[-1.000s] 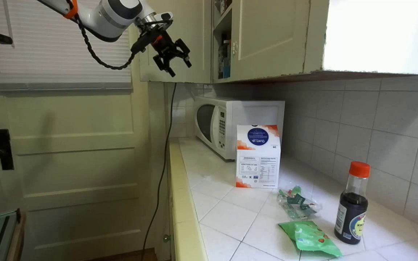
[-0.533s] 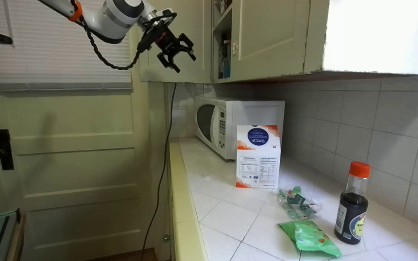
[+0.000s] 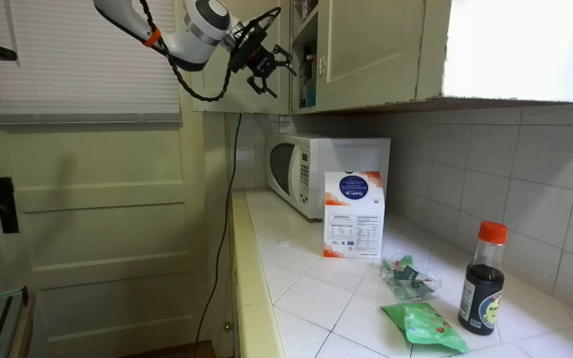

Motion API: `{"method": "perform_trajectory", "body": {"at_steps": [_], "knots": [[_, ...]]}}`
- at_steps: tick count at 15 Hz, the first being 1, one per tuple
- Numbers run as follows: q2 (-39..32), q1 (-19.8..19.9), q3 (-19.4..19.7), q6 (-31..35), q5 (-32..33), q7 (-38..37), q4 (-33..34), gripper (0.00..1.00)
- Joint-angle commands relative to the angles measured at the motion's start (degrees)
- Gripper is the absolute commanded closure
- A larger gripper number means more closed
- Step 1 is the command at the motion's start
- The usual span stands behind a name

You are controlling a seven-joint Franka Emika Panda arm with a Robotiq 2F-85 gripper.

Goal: Remove the cup and bowl from the cupboard and put the box inside

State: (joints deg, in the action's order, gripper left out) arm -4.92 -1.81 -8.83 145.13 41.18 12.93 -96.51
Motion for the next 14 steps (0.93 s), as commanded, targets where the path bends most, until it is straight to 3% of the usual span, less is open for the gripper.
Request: {"method": "perform_trajectory", "body": {"at_steps": [1, 7, 14], "knots": [[-8.26, -3.08, 2.00, -0.40, 5.58, 1.64, 10.10, 0.00], [-15.49, -5.54, 3.18, -0.89, 4.13, 4.07, 18.73, 0.00], [-18.94, -5.73, 4.32, -1.53, 1.05, 4.11, 23.05, 0.00]]}}
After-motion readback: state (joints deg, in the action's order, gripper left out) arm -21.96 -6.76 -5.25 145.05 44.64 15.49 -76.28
